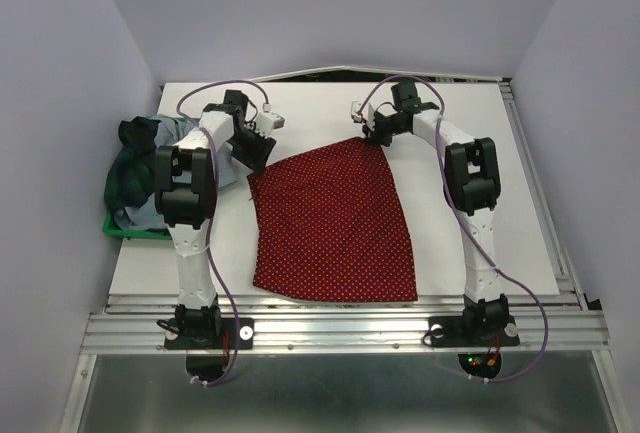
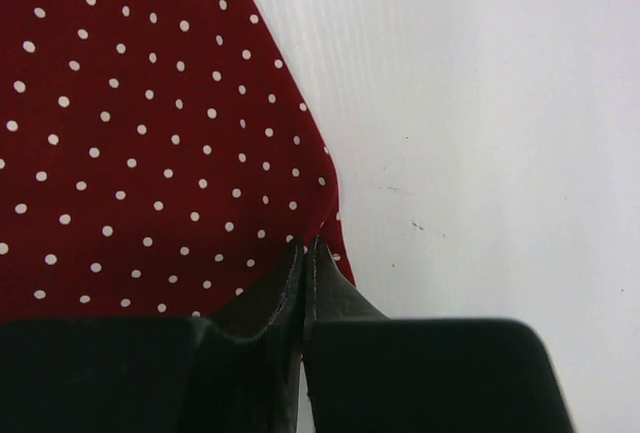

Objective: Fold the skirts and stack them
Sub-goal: Flatten the skirt out, then fold the skirt

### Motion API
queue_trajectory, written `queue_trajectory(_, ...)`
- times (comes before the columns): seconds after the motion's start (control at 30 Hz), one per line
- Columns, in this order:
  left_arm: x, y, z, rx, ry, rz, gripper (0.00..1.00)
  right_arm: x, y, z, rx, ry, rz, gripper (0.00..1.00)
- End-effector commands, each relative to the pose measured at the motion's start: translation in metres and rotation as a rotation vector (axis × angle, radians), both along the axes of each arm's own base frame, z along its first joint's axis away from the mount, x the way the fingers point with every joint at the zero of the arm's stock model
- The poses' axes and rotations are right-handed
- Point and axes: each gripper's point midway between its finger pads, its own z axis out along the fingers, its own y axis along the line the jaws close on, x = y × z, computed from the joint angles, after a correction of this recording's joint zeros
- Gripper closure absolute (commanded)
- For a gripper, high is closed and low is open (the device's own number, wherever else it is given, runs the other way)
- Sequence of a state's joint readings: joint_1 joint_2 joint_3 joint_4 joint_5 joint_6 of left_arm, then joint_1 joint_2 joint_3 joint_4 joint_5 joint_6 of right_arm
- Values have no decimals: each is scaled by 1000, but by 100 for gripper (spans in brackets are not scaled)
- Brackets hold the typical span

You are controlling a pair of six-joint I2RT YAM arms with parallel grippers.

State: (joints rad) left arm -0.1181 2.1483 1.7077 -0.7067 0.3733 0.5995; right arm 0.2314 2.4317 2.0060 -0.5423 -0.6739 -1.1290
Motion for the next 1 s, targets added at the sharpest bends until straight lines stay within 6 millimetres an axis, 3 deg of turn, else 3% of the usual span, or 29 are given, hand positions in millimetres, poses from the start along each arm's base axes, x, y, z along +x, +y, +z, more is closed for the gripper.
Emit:
queue_trajectory(0.0,2,4,1,33,-1,-27,45,2,-4,11,-28,-12,-19,99)
queue_trajectory(0.17,-13,6,-13,41,39,-60,58,8,-4,15,-26,-14,-44,99)
queue_trajectory(0.2,-12,4,-12,28,31,-66,71,10,-4,17,-23,-13,-52,99)
queue_trajectory(0.33,4,-3,5,-5,-45,-52,100,34,-19,33,11,-33,-137,99)
queue_trajectory(0.43,21,-9,24,-38,-103,-34,100,56,-23,61,51,-90,-196,99)
queue_trajectory(0.5,38,-11,43,-49,-166,-4,100,75,-39,86,84,-145,-244,99)
queue_trajectory(0.63,69,-8,77,-27,-283,31,100,88,-51,117,104,-213,-275,99)
queue_trajectory(0.7,84,-5,100,-9,-355,53,100,85,-53,136,99,-257,-261,99)
queue_trajectory(0.73,87,-4,106,-2,-374,59,100,82,-54,141,91,-266,-256,99)
queue_trajectory(0.77,89,-4,117,-1,-402,61,100,74,-55,129,70,-245,-241,99)
queue_trajectory(0.8,91,-3,125,5,-430,67,100,65,-56,146,72,-267,-233,99)
queue_trajectory(0.83,91,-3,130,6,-444,69,100,59,-57,147,66,-264,-229,99)
queue_trajectory(0.87,84,-5,136,6,-455,65,100,47,-58,133,53,-225,-222,99)
queue_trajectory(0.9,82,-7,140,7,-471,57,100,41,-59,135,50,-220,-221,99)
queue_trajectory(0.93,77,-9,142,8,-478,45,100,32,-60,154,55,-243,-218,99)
queue_trajectory(0.97,63,-13,143,12,-478,28,100,19,-62,146,42,-202,-212,99)
